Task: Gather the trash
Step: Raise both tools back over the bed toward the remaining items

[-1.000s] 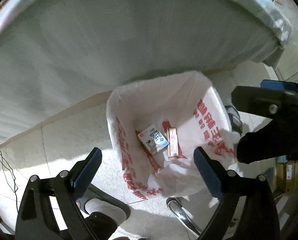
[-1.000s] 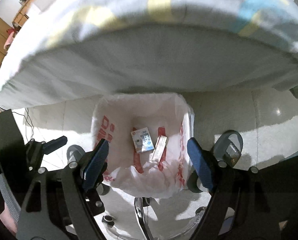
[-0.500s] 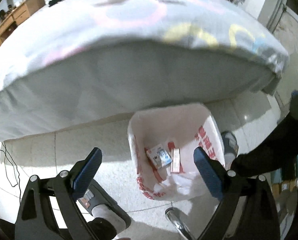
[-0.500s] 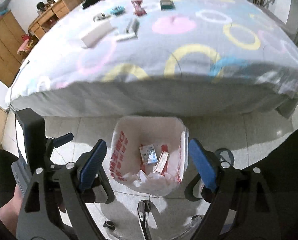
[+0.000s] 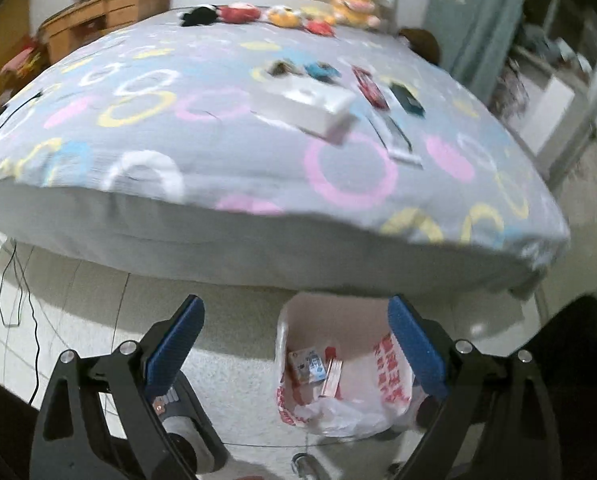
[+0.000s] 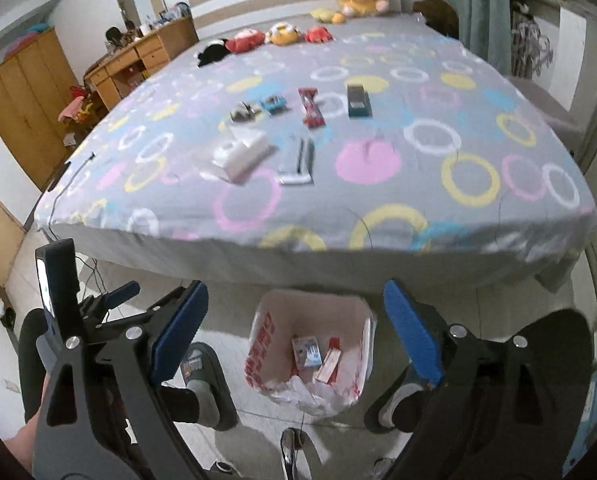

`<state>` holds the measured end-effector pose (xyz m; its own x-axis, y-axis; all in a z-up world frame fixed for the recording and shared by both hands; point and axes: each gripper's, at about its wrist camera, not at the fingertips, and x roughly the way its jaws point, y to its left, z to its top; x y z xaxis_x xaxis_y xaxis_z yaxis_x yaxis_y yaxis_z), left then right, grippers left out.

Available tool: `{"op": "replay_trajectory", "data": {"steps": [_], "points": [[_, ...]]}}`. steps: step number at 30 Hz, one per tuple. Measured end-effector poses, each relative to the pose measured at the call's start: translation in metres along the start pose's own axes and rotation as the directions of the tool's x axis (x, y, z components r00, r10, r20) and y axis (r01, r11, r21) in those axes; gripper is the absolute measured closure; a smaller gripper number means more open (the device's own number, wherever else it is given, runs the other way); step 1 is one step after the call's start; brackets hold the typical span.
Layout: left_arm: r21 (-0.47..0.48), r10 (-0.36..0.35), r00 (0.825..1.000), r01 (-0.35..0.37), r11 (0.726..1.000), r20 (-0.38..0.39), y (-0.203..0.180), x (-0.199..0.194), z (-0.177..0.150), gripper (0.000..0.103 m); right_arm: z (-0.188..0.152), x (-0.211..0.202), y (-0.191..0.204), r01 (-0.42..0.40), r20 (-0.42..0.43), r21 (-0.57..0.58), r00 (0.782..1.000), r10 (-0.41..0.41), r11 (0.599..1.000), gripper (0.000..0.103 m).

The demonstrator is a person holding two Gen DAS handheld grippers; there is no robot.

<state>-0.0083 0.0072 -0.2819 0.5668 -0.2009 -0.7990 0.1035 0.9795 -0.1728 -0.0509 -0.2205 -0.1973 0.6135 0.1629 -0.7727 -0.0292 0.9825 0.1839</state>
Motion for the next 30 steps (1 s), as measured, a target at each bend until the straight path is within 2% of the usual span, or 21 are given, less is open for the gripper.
{"op": "replay_trajectory", "data": {"steps": [4, 7, 15, 22, 27, 30], "points": [[-0.041, 0.015, 0.997, -0.012, 0.999, 0.080, 0.010, -0.026, 0.024, 0.012, 0.016, -0.016, 0.008, -0.005, 0.048, -0.010, 0.999, 0.006, 1.000, 0.015], [-0.037, 0.035, 0.992, -0.031, 0.999, 0.124, 0.015, -0.036, 0.041, 0.012, 0.029, -0.021, 0.013, -0.005, 0.078, -0.015, 0.997, 0.006, 1.000, 0.015], [-0.059, 0.060, 0.984, -0.051, 0.997, 0.165, 0.037, -0.037, 0.074, 0.012, 0.051, -0.015, 0.026, 0.009, 0.107, -0.048, 0.994, -0.004, 0.999, 0.014], [0.045, 0.084, 0.972, -0.096, 0.994, 0.221, 0.034, -0.029, 0.104, 0.012, 0.065, -0.001, 0.029, 0.017, 0.109, -0.039, 0.994, -0.013, 0.999, 0.014], [0.123, 0.064, 0.973, -0.093, 0.988, 0.222, 0.032, -0.011, 0.133, 0.012, 0.080, 0.018, 0.032, 0.028, 0.092, -0.040, 0.995, -0.024, 0.999, 0.014], [0.170, 0.032, 0.978, -0.068, 0.983, 0.205, 0.030, 0.003, 0.149, 0.012, 0.091, 0.031, 0.033, 0.029, 0.081, -0.038, 0.996, -0.026, 0.999, 0.014]]}}
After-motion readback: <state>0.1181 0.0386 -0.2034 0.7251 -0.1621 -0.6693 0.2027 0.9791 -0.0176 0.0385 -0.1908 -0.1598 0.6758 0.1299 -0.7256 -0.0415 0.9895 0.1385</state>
